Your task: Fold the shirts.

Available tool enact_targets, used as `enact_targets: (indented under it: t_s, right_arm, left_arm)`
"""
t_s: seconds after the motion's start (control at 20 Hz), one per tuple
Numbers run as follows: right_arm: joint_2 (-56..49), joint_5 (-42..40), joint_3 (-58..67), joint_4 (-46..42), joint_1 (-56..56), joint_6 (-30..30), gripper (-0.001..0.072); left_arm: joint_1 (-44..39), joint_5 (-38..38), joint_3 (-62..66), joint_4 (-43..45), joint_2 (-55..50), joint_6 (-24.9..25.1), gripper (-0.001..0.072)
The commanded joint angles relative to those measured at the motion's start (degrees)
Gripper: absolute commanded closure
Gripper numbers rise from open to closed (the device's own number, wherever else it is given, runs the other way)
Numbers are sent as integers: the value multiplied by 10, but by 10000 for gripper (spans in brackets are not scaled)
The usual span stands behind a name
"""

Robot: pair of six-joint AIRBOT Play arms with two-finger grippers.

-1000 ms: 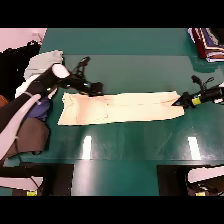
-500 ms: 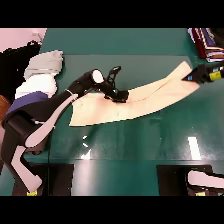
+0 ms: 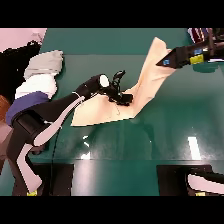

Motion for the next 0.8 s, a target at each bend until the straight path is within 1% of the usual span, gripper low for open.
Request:
enact_targets:
  t_s: [0.0,0.15,0.25,0.4,0.5,0.55,0.6,0.65,0.7,0.75]
  right_arm:
    - [1,-45,4,3,53,1,697]
    - [-12,-72,4,7,102,-6,697]
    - [-39,-91,4,24,154,-26,696]
    - [-100,-159,5,73,251,-81,696]
    - [-148,-213,6,83,317,-114,694]
    - [-171,-222,14,80,340,-138,677]
    - [-194,-217,32,79,358,-154,513]
    - [-213,-204,55,78,367,-154,248]
    - [-229,-181,80,78,370,-154,75]
    - [-240,-155,103,76,367,-153,103]
  left_arm:
    - [29,-40,5,40,19,-4,684]
    - [96,-88,5,128,83,-4,684]
    - [155,-117,5,172,140,-2,683]
    - [247,-149,5,216,229,-2,682]
    - [297,-161,5,235,279,-2,682]
    - [317,-165,5,237,299,-2,682]
    - [335,-169,5,237,317,-2,682]
    - [349,-173,5,237,332,-1,682]
    - [358,-176,5,237,341,3,682]
    - [364,-177,4,237,349,3,682]
